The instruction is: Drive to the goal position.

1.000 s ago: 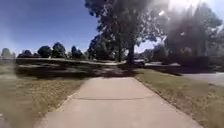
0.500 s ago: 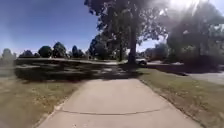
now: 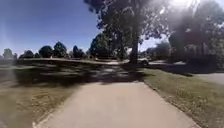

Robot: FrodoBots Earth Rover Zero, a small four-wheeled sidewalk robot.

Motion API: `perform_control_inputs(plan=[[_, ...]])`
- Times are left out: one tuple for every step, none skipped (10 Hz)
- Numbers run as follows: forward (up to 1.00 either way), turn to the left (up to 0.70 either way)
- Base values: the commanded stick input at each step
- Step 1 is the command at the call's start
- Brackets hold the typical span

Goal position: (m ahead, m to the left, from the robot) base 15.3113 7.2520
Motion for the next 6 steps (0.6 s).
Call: perform_control_inputs(plan=[[0.85, 0.0], [0.85, 0.0], [0.85, 0.0], [0.85, 0.0], [0.85, 0.0], [0.85, 0.0]])
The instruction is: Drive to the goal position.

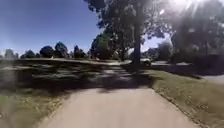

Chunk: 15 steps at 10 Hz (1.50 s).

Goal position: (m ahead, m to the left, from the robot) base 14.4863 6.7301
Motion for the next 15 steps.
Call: perform_control_inputs(plan=[[0.85, 0.0], [0.85, 0.0], [0.85, 0.0], [0.85, 0.0], [0.85, 0.0], [0.85, 0.0], [0.85, 0.0], [0.85, 0.0], [0.85, 0.0], [0.85, 0.0], [0.85, 0.0], [0.85, 0.0], [0.85, 0.0], [0.85, 0.0], [0.85, 0.0]])
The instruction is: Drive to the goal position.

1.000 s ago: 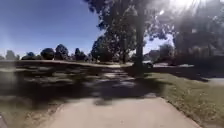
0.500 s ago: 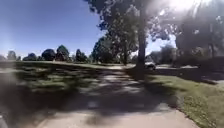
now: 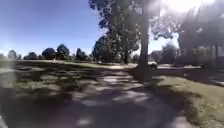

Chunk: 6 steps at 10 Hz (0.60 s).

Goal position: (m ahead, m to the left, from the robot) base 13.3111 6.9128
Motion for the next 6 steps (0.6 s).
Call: perform_control_inputs(plan=[[0.85, 0.0], [0.85, 0.0], [0.85, 0.0], [0.85, 0.0], [0.85, 0.0], [0.85, 0.0]])
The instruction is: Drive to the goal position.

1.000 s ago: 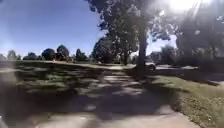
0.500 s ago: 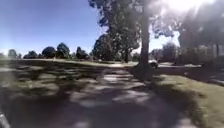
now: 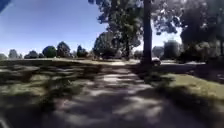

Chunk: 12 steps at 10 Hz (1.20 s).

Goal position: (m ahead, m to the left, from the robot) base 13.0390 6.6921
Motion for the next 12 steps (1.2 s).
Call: perform_control_inputs(plan=[[0.85, 0.0], [0.85, 0.0], [0.85, 0.0], [0.85, 0.0], [0.85, 0.0], [0.85, -0.01], [0.85, -0.02], [0.85, -0.02], [0.85, -0.02], [0.85, -0.02], [0.84, -0.02], [0.84, -0.02]])
